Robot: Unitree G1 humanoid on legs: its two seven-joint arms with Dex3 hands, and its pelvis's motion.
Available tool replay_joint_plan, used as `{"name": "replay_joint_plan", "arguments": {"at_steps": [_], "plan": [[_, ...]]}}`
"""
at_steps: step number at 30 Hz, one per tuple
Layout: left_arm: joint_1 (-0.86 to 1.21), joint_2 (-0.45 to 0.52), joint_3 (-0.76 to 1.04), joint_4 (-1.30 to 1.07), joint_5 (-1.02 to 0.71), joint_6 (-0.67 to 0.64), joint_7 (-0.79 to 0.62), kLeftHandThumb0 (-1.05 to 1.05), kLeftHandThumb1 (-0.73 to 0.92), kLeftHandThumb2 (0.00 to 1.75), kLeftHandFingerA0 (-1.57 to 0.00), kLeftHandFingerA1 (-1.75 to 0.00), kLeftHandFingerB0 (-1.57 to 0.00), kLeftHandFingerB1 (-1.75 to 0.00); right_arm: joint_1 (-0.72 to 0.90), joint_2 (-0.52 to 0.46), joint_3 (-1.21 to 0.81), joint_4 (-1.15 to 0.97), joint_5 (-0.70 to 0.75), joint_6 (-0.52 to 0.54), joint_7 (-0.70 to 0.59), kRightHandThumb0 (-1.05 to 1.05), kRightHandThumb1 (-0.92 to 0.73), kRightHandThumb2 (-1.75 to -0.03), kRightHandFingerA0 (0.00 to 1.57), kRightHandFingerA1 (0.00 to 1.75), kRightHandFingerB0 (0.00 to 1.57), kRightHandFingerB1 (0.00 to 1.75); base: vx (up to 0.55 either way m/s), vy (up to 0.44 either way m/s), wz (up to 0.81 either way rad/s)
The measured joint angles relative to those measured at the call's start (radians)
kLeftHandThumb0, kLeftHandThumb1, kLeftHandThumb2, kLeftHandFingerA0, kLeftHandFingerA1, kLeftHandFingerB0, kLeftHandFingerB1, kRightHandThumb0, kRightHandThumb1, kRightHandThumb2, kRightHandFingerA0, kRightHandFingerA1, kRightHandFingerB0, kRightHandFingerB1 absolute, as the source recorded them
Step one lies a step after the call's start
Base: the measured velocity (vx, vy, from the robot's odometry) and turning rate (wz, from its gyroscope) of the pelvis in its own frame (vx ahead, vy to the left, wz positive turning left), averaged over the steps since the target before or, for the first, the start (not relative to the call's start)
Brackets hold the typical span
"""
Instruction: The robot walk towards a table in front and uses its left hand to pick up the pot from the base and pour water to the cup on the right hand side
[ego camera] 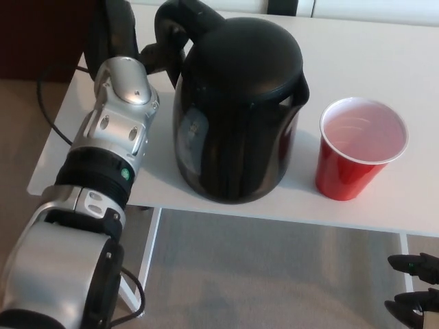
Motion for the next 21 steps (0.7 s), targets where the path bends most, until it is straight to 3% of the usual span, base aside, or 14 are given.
{"name": "replay_joint_plan", "arguments": {"at_steps": [7, 8, 10, 11, 12, 13, 14, 16, 17, 19, 20, 21], "plan": [[0.004, 0.024, 0.005, 0.017, -0.003, 0.000, -0.033, -0.55, 0.37, 0.71, -0.06, -0.32, -0.07, -0.20, -0.004, 0.000, -0.002, -0.001, 0.001, -0.001, 0.000, -0.34, -0.48, -0.66, 0.52, 0.54, 0.37, 0.46, 0.00, 0.000, 0.00], [0.004, 0.030, 0.005, 0.017, -0.004, 0.000, -0.042, -0.49, 0.47, 0.55, -0.15, -0.38, -0.03, -0.22, -0.006, 0.000, -0.003, -0.001, 0.001, -0.001, 0.000, -0.29, -0.55, -0.56, 0.57, 0.49, 0.39, 0.40, 0.00, 0.000, 0.00], [0.007, 0.048, -0.002, 0.008, -0.004, 0.000, -0.070, -0.49, 0.48, 0.56, -0.23, -0.47, -0.05, -0.21, -0.008, 0.000, -0.003, -0.001, 0.001, -0.001, 0.000, -0.29, -0.55, -0.56, 0.57, 0.48, 0.39, 0.40, 0.00, 0.000, 0.00], [0.007, 0.058, -0.006, 0.004, -0.004, 0.000, -0.090, -0.53, 0.38, 0.69, -0.19, -0.47, -0.05, -0.20, -0.009, 0.000, -0.003, -0.001, 0.000, -0.001, 0.000, -0.29, -0.55, -0.56, 0.57, 0.48, 0.39, 0.40, 0.00, 0.000, 0.00], [0.007, 0.069, -0.009, 0.003, -0.005, 0.000, -0.110, -0.52, 0.38, 0.67, -0.09, -0.39, -0.05, -0.18, -0.010, 0.000, -0.003, -0.001, 0.000, -0.001, 0.000, -0.28, -0.55, -0.56, 0.57, 0.48, 0.39, 0.39, 0.00, 0.000, 0.00], [0.007, 0.075, -0.010, 0.002, -0.005, 0.000, -0.122, -0.52, 0.38, 0.67, -0.09, -0.39, -0.05, -0.18, -0.011, 0.000, -0.003, -0.001, 0.000, -0.001, 0.000, -0.28, -0.55, -0.56, 0.57, 0.48, 0.39, 0.39, 0.00, 0.000, 0.00], [0.007, 0.083, -0.012, 0.002, -0.006, 0.000, -0.140, -0.48, 0.45, 0.55, -0.11, -0.28, -0.05, -0.21, -0.012, 0.000, -0.002, -0.001, 0.000, -0.001, 0.000, -0.27, -0.55, -0.56, 0.56, 0.47, 0.39, 0.39, 0.00, 0.000, 0.00], [0.007, 0.099, -0.015, 0.002, -0.008, 0.000, -0.180, -0.51, 0.38, 0.64, -0.09, -0.31, -0.04, -0.17, -0.013, 0.000, -0.002, -0.001, 0.000, -0.001, 0.000, -0.28, -0.55, -0.56, 0.57, 0.47, 0.39, 0.39, 0.00, 0.000, 0.00], [0.007, 0.104, -0.017, 0.002, -0.008, 0.000, -0.190, -0.48, 0.44, 0.53, -0.06, -0.26, -0.01, -0.22, -0.014, 0.000, -0.001, -0.001, 0.000, -0.001, 0.000, -0.27, -0.54, -0.56, 0.56, 0.48, 0.38, 0.40, 0.00, 0.000, 0.00], [0.007, 0.123, -0.019, -0.001, -0.011, 0.000, -0.229, -0.50, 0.45, 0.53, -0.05, -0.26, 0.00, -0.22, -0.016, 0.000, 0.000, -0.001, -0.001, -0.001, 0.000, -0.27, -0.54, -0.56, 0.56, 0.48, 0.38, 0.39, 0.00, 0.000, 0.00], [0.007, 0.131, -0.020, -0.004, -0.012, 0.000, -0.245, -0.53, 0.35, 0.73, -0.01, -0.24, 0.00, -0.16, -0.016, 0.000, 0.000, -0.001, -0.001, -0.001, 0.000, -0.26, -0.55, -0.56, 0.56, 0.48, 0.39, 0.40, 0.00, 0.000, 0.00], [0.007, 0.140, -0.021, -0.006, -0.015, 0.000, -0.265, -0.53, 0.36, 0.72, 0.00, -0.20, 0.00, -0.13, -0.017, 0.000, 0.000, -0.001, -0.001, -0.001, 0.000, -0.35, -0.47, -0.67, 0.52, 0.53, 0.37, 0.46, 0.00, 0.000, 0.00]]}}
